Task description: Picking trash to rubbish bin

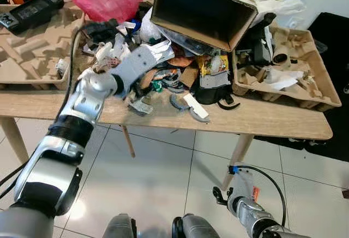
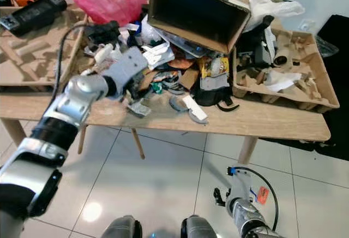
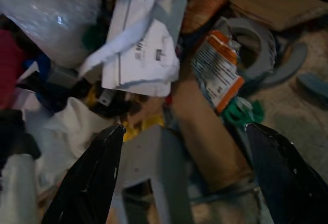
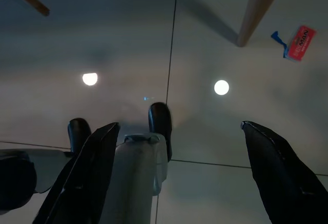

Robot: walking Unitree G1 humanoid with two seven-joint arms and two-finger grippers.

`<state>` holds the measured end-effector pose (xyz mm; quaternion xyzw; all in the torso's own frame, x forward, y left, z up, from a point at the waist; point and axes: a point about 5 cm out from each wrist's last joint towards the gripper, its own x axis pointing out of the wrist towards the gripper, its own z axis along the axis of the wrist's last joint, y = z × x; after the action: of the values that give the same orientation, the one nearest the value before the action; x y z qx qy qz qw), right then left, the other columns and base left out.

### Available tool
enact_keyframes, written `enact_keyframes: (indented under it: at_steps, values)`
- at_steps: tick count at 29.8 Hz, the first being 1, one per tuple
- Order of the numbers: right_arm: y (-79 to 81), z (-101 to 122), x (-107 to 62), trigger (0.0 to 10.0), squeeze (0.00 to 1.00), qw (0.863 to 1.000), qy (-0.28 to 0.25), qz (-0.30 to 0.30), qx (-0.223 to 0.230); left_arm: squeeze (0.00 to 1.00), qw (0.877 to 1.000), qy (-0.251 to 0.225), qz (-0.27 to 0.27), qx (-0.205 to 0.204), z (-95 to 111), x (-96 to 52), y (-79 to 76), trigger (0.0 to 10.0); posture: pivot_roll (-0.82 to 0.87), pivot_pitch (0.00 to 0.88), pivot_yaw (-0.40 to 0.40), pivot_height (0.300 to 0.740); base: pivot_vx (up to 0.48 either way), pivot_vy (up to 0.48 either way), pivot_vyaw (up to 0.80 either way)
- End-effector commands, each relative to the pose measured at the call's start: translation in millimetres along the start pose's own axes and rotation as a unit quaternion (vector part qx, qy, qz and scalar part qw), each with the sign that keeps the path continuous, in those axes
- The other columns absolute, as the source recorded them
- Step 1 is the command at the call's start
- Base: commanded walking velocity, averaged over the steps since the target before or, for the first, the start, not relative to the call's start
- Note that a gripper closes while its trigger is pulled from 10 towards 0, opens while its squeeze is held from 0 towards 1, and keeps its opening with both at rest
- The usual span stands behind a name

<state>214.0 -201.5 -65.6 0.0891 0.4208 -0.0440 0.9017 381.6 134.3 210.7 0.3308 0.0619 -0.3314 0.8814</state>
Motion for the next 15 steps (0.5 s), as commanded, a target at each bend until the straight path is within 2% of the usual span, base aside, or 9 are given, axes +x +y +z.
enact_keyframes:
  at_steps: [1,7,10,15]
  values:
    - [-3.5,-9.7,-1.9,10.0,0.00,1.000,0.014,-0.008,0.010,0.00,1.000,0.000,0.001,-0.003,1.7,-2.2,2.0,10.0,0.18,0.144,-0.045,0.740,0.000,0.000,0.00]
    - [-3.6,-10.1,-2.0,10.0,0.00,1.000,0.014,-0.008,0.010,0.00,1.000,0.016,-0.005,-0.009,-3.2,-3.4,1.3,10.0,0.18,0.151,-0.045,0.740,0.000,0.000,0.00]
    - [-4.1,-10.5,-2.1,10.0,0.00,1.000,0.015,-0.008,0.009,0.00,0.997,0.060,-0.036,-0.017,-18.9,-4.2,-9.5,10.0,0.18,0.154,-0.046,0.740,0.000,0.000,0.00]
    - [-4.2,-10.9,-2.2,10.0,0.00,1.000,0.016,-0.008,0.007,0.00,0.996,0.080,-0.042,-0.023,-22.2,-6.5,-11.7,10.0,0.18,0.154,-0.046,0.740,0.000,0.000,0.00]
